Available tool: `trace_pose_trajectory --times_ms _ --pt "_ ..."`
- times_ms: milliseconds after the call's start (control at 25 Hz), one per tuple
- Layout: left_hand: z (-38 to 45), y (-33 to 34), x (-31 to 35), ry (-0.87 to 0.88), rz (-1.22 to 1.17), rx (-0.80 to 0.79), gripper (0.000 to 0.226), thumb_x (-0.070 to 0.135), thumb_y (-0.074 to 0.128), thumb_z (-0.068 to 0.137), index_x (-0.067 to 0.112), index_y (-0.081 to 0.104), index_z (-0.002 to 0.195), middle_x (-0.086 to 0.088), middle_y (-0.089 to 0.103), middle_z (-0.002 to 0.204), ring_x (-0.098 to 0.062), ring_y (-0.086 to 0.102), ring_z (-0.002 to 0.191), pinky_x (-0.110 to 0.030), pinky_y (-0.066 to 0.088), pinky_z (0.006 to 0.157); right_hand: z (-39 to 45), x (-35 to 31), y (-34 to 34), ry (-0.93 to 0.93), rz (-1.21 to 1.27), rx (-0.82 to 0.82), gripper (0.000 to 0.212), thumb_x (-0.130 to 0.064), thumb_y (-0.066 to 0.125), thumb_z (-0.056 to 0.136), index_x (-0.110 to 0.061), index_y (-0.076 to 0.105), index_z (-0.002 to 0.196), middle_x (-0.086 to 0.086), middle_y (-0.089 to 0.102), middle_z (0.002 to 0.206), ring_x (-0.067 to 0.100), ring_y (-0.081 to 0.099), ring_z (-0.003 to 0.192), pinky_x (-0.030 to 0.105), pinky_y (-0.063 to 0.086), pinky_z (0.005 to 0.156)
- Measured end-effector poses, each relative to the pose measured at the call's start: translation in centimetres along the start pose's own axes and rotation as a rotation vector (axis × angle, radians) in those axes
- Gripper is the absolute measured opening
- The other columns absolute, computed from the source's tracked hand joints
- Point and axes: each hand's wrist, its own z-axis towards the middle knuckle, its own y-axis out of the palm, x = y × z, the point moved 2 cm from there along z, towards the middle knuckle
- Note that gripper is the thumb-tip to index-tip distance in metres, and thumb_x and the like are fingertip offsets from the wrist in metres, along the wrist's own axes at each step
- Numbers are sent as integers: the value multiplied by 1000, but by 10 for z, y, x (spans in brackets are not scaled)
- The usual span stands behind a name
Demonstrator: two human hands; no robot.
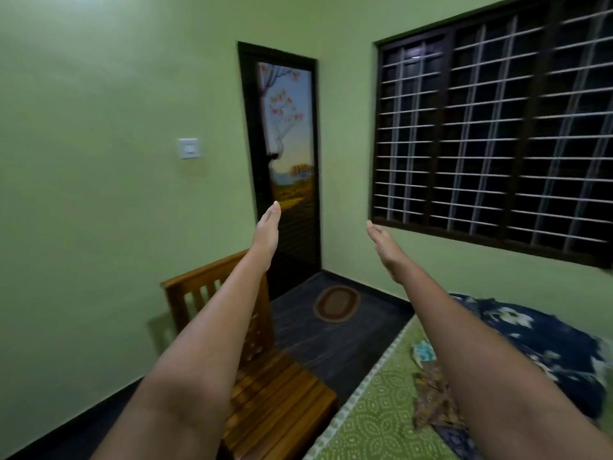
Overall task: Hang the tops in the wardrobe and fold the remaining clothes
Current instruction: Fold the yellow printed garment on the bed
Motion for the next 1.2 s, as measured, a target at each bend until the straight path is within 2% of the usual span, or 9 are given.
trace_pose_trajectory --times_ms 120,240,360,520,880,1040,1200 --pt "57 71 -6 13 -64 -234 60 53 33 98 21 31 148 8 36 148 -13 31 137 -34 22 115 9 1 -66 21 -23 252 73 -57 38 95 -12 21 150 4 26 155 23 27 141 39 23 111" --pt "92 133 -1 27 -30 -426 60 56 31 98 23 30 148 0 31 154 -21 27 142 -43 20 117 -4 -10 -117 26 -41 463 66 -53 35 98 -13 25 150 3 26 155 23 25 142 37 22 112" --pt "102 179 8 78 -103 -631 54 46 28 102 22 26 150 3 28 155 -17 24 143 -41 19 119 -28 -14 -150 20 -89 665 68 -54 33 98 -13 23 151 2 22 157 21 22 144 36 18 114" --pt "95 220 -3 55 -113 -810 54 48 29 101 24 25 150 4 27 155 -18 25 143 -41 20 118 -65 -1 -163 78 -109 826 66 -55 32 98 -15 24 150 3 24 156 24 24 143 38 19 113" --pt "63 291 -56 -71 -52 -957 64 55 30 98 17 27 150 -1 24 156 -23 25 143 -44 27 115 -119 44 -196 278 -168 951 71 -59 30 97 -14 21 150 8 22 157 29 22 143 47 21 112" --pt "46 334 -89 -164 -50 -938 57 48 32 100 19 25 149 -2 23 156 -26 30 140 -44 39 105 -114 86 -228 372 -207 899 72 -59 31 96 -10 24 148 12 29 153 29 30 139 46 25 110" --pt "19 388 -153 -300 37 -915 59 48 34 100 19 25 149 -4 25 155 -27 33 138 -47 40 106 -110 160 -274 515 -214 809 66 -54 34 98 -6 31 144 14 39 146 31 39 133 42 31 105"
